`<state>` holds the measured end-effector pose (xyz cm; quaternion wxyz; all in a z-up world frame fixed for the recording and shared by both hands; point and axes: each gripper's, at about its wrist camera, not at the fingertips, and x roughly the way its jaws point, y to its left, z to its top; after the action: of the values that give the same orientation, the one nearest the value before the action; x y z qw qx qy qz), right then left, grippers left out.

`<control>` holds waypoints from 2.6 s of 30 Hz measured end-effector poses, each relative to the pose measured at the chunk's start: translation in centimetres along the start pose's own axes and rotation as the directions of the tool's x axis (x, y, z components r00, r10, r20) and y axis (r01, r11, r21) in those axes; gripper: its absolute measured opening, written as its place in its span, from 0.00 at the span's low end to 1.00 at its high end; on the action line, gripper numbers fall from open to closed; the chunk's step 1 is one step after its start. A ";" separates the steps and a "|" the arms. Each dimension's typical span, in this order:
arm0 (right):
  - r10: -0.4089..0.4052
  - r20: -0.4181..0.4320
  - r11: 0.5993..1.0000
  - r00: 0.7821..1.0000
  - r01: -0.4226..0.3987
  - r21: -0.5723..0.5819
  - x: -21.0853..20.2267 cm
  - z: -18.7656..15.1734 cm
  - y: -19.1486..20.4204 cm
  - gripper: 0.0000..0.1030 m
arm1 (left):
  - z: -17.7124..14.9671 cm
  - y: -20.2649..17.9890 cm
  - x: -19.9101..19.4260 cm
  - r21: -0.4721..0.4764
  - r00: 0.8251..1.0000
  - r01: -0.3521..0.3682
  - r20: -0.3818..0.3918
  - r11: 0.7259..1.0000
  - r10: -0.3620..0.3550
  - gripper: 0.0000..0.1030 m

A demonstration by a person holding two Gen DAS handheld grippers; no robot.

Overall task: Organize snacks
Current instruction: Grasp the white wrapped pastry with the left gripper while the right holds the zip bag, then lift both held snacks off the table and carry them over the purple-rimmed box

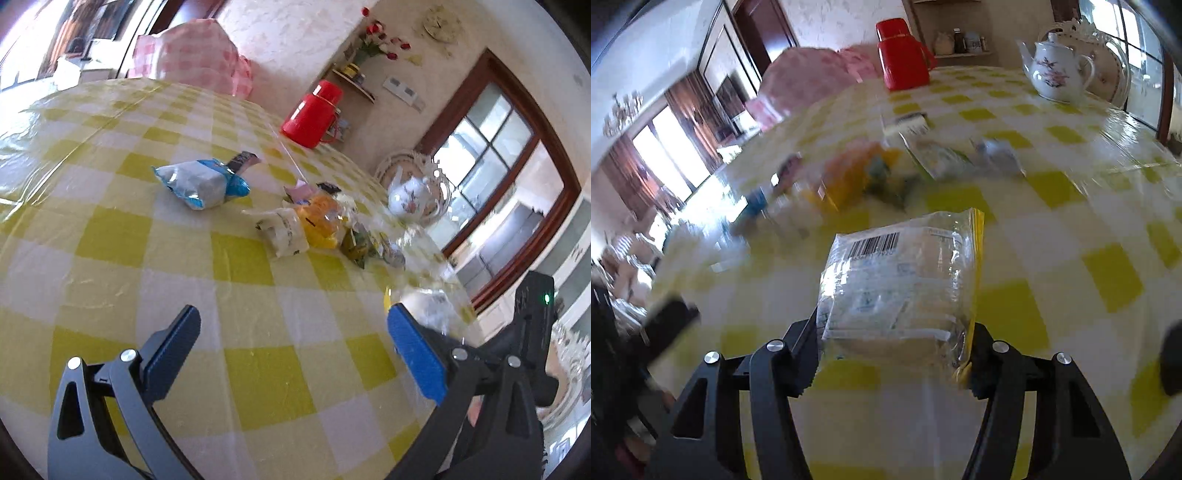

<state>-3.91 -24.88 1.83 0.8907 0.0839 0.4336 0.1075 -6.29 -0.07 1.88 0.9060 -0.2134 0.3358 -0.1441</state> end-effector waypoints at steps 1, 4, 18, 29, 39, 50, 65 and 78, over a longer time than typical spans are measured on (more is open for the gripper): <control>-0.001 -0.007 1.000 1.000 0.001 -0.003 0.1 -0.3 -0.3 0.59 | 0.0 -0.3 0.3 0.014 1.000 -0.002 -0.015 1.000 0.002 0.98; -0.031 -0.002 0.999 1.000 0.031 -0.041 -0.2 -1.3 -0.8 0.59 | 0.3 -1.3 2.4 0.088 0.992 -0.035 -0.117 0.995 0.046 0.98; 0.051 0.019 0.998 0.999 -0.052 0.034 0.1 -1.8 -2.6 0.60 | 6.5 -4.2 15.9 0.518 0.901 -0.257 -0.177 0.816 0.397 0.99; 0.086 0.027 0.995 0.996 -0.087 0.056 -0.2 -1.8 -3.0 0.60 | 5.5 -3.7 11.5 0.506 0.973 -0.049 -0.170 0.861 0.155 0.35; 0.085 0.028 0.995 0.996 -0.087 0.057 -0.2 -1.8 -3.0 0.60 | 0.7 -4.5 4.3 0.460 0.981 -0.115 -0.090 0.880 0.175 0.35; 0.077 0.036 0.994 0.996 -0.080 0.077 -0.4 -1.9 -3.2 0.59 | -2.6 -2.9 -0.7 0.372 0.973 -0.152 -0.109 0.916 0.205 0.35; 0.054 0.071 0.987 0.996 -0.064 0.144 -1.7 -3.1 -2.9 0.59 | -4.4 0.5 -7.1 0.371 0.959 -0.243 -0.047 0.896 0.280 0.36; 0.218 0.052 0.976 0.974 -0.219 -0.004 -3.7 -6.7 6.7 0.59 | -5.6 3.7 -11.0 0.355 0.934 -0.324 -0.029 0.877 0.357 0.36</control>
<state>-12.27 -19.07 2.15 0.8843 0.1347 0.3987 0.2022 -17.67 5.94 2.32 0.9237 0.0180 0.3796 -0.0489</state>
